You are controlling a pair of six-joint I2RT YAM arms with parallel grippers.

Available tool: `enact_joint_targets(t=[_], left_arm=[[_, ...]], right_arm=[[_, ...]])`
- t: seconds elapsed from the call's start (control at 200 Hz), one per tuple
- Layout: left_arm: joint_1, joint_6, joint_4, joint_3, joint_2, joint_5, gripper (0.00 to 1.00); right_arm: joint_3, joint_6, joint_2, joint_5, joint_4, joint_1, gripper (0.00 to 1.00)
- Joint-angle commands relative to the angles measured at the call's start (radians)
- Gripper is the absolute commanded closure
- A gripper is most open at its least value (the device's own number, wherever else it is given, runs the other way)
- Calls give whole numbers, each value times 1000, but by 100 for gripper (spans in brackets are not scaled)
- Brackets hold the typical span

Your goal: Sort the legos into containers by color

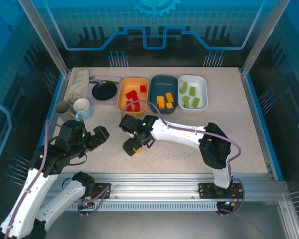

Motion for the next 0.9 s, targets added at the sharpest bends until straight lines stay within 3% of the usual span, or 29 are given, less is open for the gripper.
enact_joint_targets(t=[0.0,0.265,0.49,0.665,0.895], left_arm=[[4,-28,-73,-25,-29,-17,1],[4,-29,-60,-26,-32,11,2],[4,-26,-53,-30,-37,33,3],[5,-28,-39,-41,-38,45,3],[5,20,81,-56,-15,149,4]], right_arm=[[-31,7,52,-17,0,4,4],[37,13,152,-18,7,2,8],[94,52,228,-8,-11,-10,25],[136,52,262,-1,-33,-11,46],[137,64,179,29,-48,-39,63]])
